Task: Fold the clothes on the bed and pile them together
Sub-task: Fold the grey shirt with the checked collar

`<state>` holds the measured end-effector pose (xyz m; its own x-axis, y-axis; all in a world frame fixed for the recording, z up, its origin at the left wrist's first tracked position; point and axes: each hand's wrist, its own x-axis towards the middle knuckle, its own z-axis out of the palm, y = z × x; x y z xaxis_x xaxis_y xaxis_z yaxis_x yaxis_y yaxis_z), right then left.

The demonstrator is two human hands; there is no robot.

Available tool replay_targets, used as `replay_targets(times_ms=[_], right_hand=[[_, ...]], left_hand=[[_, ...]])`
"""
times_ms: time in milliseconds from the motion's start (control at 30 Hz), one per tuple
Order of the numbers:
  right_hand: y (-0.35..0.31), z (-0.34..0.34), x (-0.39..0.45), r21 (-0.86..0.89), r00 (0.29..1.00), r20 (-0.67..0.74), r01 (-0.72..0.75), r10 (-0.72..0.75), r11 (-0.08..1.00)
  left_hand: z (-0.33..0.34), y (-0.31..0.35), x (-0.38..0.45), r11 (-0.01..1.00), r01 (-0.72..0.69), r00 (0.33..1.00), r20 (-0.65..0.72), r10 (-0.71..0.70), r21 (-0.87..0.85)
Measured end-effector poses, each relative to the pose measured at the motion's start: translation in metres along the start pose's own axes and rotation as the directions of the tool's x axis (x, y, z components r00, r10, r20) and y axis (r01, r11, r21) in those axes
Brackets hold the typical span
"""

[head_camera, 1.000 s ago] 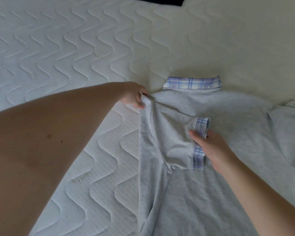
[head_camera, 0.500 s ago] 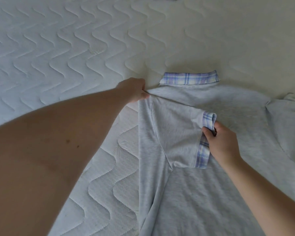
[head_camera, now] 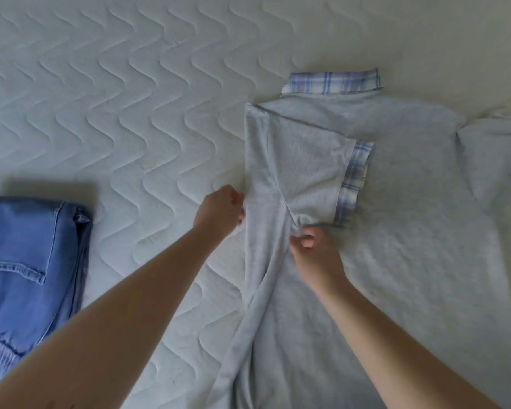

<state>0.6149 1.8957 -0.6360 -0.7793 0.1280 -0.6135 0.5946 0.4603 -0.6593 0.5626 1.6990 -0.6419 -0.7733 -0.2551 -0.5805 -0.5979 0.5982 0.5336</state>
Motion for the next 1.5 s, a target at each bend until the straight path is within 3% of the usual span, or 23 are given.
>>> replay_targets(times_ms=[167, 333, 400, 467, 567, 667, 767, 833, 900, 1000, 1100, 1200, 1333, 1433, 1500], right_hand=[[-0.013, 0.03, -0.012, 0.245, 0.988, 0.096, -0.141, 0.12, 0.959], [-0.007, 0.039, -0.028, 0.133, 0.965, 0.204, -0.193, 0.163, 0.972], [0.001, 0.041, -0.037, 0.059, 0.952, 0.244, -0.202, 0.182, 0.978], [0.009, 0.042, -0.046, 0.023, 0.955, 0.242, -0.183, 0.172, 0.983], [0.018, 0.043, -0.06, 0.045, 0.955, 0.242, -0.186, 0.17, 0.982], [0.035, 0.049, -0.084, 0.092, 0.91, 0.365, -0.247, 0.198, 0.965], [0.057, 0.047, -0.108, -0.001, 0.894, 0.384, -0.249, 0.23, 0.969], [0.069, 0.034, -0.117, -0.031, 0.913, 0.337, -0.235, 0.232, 0.971], [0.084, 0.018, -0.125, 0.0, 0.933, 0.276, -0.238, 0.229, 0.971], [0.11, 0.0, -0.144, -0.102, 0.945, 0.254, -0.186, 0.206, 0.977], [0.134, -0.005, -0.166, -0.236, 0.933, 0.292, -0.144, 0.211, 0.961], [0.152, -0.008, -0.187, -0.304, 0.932, 0.294, -0.122, 0.215, 0.945], [0.171, -0.011, -0.213, -0.134, 0.967, 0.196, -0.14, 0.165, 0.981], [0.186, -0.012, -0.23, -0.233, 0.934, 0.332, -0.05, 0.128, 0.971], [0.195, -0.011, -0.237, -0.265, 0.924, 0.356, -0.045, 0.141, 0.963]], left_hand=[[0.02, -0.053, -0.067, 0.991, 0.03, 0.978, 0.202, -0.057, 0.134], [0.034, -0.09, -0.136, 0.988, 0.154, 0.92, 0.366, -0.142, -0.005], [0.04, -0.102, -0.162, 0.986, 0.155, 0.905, 0.392, -0.167, 0.064], [0.048, -0.115, -0.185, 0.977, 0.037, 0.899, 0.421, -0.124, 0.208], [0.058, -0.131, -0.222, 0.944, -0.062, 0.93, 0.363, -0.063, 0.323], [0.066, -0.134, -0.252, 0.945, -0.021, 0.952, 0.295, -0.081, 0.326], [0.077, -0.129, -0.279, 0.991, 0.02, 0.951, 0.304, -0.059, 0.132], [0.086, -0.126, -0.296, 0.99, 0.091, 0.921, 0.386, -0.043, -0.106], [0.093, -0.129, -0.309, 0.976, 0.102, 0.923, 0.383, -0.021, -0.192], [0.097, -0.142, -0.317, 0.99, 0.019, 0.974, 0.225, 0.013, -0.14], [0.102, -0.155, -0.318, 0.998, 0.029, 0.993, 0.112, -0.022, -0.055], [0.11, -0.163, -0.323, 0.997, 0.066, 0.979, 0.195, -0.059, -0.027], [0.123, -0.173, -0.34, 0.994, -0.085, 0.955, 0.289, 0.063, 0.064], [0.137, -0.173, -0.353, 0.956, -0.139, 0.963, 0.26, 0.07, 0.258], [0.145, -0.171, -0.359, 0.964, -0.109, 0.982, 0.179, 0.066, 0.242]])
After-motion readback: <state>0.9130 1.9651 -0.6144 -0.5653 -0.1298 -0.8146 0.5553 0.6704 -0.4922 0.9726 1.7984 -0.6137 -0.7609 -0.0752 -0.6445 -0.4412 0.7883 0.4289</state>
